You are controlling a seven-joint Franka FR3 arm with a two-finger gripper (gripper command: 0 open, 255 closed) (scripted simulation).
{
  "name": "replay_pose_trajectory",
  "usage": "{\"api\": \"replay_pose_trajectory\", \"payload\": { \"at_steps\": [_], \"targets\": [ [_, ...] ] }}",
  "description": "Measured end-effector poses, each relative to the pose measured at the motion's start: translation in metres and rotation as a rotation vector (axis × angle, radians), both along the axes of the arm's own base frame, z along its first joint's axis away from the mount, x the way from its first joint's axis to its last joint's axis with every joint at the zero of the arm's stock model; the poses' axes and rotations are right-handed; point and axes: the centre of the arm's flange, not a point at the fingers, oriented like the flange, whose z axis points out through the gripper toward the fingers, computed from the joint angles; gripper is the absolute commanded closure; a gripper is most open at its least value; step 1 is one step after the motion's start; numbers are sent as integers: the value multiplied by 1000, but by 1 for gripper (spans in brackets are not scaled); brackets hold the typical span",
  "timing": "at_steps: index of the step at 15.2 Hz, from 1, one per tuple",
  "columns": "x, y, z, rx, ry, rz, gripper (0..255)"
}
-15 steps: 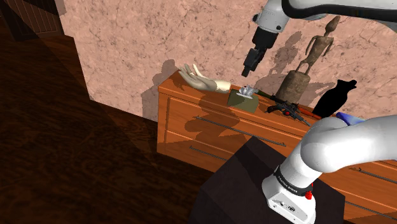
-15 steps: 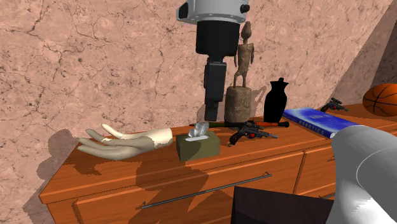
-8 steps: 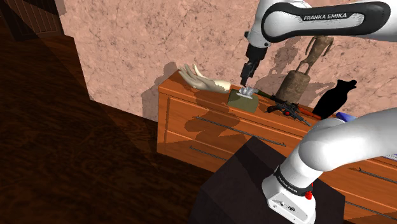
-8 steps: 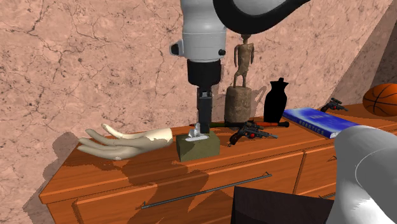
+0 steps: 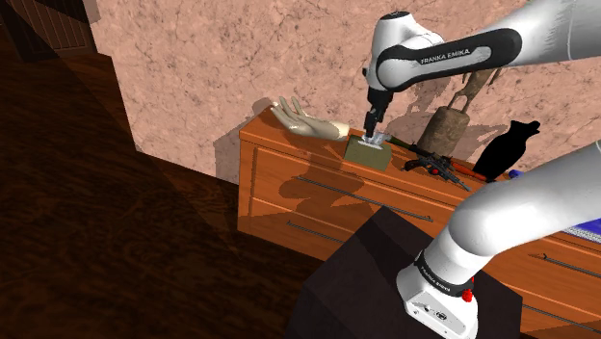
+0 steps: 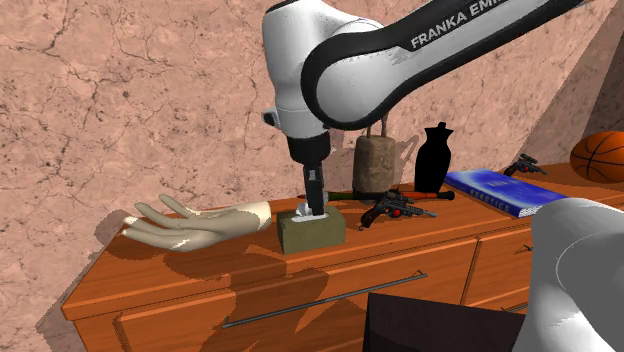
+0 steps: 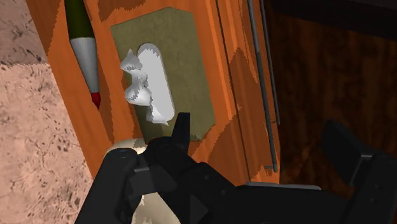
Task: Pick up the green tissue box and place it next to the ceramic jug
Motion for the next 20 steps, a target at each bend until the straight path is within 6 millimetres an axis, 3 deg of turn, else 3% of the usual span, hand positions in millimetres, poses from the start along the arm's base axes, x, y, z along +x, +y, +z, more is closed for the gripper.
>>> {"api": "replay_pose_trajectory", "payload": {
  "at_steps": [11,20],
  "targets": [
    [32,-99,-72,-223,107,25,0],
    [30,-126,-108,-241,116,29,0]
  ]
}}
